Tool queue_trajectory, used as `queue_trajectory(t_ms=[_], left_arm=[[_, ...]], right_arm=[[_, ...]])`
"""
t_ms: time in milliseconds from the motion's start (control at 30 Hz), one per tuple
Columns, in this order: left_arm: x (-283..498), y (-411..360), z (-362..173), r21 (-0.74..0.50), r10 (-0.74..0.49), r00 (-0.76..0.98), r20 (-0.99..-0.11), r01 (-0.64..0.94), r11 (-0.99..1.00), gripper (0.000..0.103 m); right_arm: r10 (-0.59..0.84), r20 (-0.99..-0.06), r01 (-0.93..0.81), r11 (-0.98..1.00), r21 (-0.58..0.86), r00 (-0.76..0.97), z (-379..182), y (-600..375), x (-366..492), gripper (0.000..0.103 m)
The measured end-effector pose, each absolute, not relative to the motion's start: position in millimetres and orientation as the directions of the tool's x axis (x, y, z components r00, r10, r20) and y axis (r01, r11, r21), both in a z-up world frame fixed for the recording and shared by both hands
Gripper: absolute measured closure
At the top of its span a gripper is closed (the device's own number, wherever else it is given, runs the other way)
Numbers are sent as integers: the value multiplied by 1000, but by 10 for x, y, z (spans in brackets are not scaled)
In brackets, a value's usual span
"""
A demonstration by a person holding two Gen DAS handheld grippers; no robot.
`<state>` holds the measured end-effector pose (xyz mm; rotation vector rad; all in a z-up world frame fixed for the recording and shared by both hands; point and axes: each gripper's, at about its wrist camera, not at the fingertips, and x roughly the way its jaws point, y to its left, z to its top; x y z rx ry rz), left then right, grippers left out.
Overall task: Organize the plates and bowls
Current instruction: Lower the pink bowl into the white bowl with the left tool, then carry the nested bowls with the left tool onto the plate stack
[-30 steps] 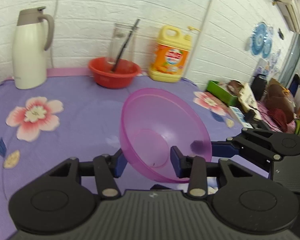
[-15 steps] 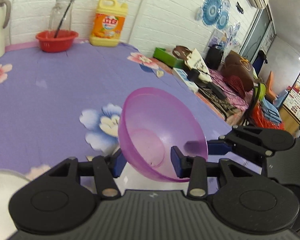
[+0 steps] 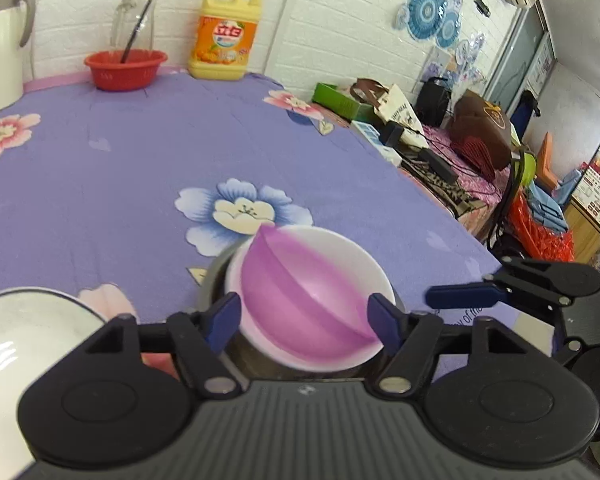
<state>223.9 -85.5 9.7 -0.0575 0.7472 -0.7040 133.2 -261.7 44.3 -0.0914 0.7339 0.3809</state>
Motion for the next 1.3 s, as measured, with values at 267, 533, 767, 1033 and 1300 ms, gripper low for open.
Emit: queue_trajectory(t_ms=[267,533,767,1033,1300], left_arm=[[2364,-563,264,-325,-570,609,-551,472,819,24],[2581,-724,182,-310,-536,612,-581,442,842,8],[2759,-890,-42,-300,-526,548,-650,451,840,10],[2851,-992,-262,-279,-519,483,-705,484,830,25],[2852,-1069,-329,-239,-506,462,-728,521,820,24]], right_arm=[[295,-590,-284,952,115,751,533,-2836,1208,0],[276,-587,-207,961,183,761,446,-2951,1510,0],[268,-649,-167,962,214,712,185,-2968,1783,0],[253,-690,-114,964,241,678,-24,-2968,1883,0],[198,-703,-69,976,208,683,-85,-2875,1868,0]])
